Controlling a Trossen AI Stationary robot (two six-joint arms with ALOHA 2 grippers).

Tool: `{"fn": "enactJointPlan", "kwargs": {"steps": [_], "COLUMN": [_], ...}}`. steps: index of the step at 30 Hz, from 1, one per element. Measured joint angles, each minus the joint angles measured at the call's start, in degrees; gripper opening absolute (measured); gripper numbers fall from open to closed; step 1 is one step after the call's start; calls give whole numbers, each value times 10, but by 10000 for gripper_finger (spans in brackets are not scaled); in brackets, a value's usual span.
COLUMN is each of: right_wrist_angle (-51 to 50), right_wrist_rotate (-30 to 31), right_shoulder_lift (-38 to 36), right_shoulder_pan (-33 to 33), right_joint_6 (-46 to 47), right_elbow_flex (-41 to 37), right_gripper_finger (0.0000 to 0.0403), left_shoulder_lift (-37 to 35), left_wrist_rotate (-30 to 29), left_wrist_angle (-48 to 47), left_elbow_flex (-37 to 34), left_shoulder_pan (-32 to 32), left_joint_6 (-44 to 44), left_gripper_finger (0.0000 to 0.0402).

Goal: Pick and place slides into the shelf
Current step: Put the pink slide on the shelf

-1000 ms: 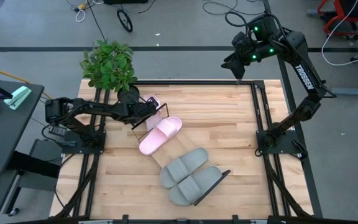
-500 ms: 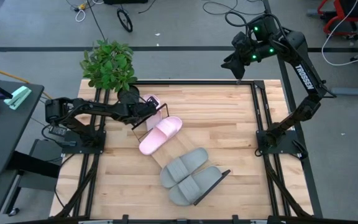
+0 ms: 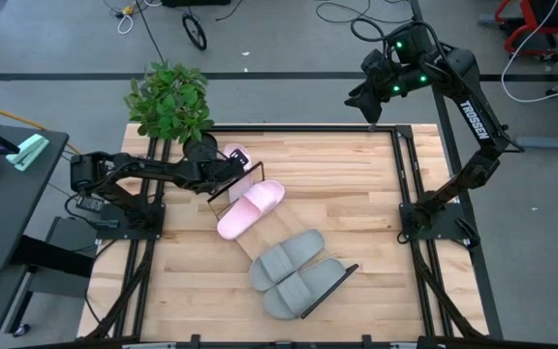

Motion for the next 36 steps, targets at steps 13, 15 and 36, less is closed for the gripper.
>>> {"fn": "enactJointPlan", "kwargs": {"steps": [13, 15, 36], "right_wrist_angle": [-5, -6, -6], "right_wrist_rotate": [0, 0, 0], "right_shoulder_lift": [0, 0, 0], "right_shoulder_pan": [0, 0, 0], "right_joint_6": [2, 2, 1], "right_elbow_flex": [0, 0, 0], "right_gripper_finger": [169, 169, 169], "left_shoulder_lift": [0, 0, -29], "left_wrist_rotate": [-40, -38, -64], "left_wrist_angle": [30, 30, 28], "left_elbow_flex": [0, 0, 0], "left_shoulder_pan": [-7, -7, -5], "left_joint_6": [-36, -36, -9], "left_gripper_finger": [8, 8, 8]}}
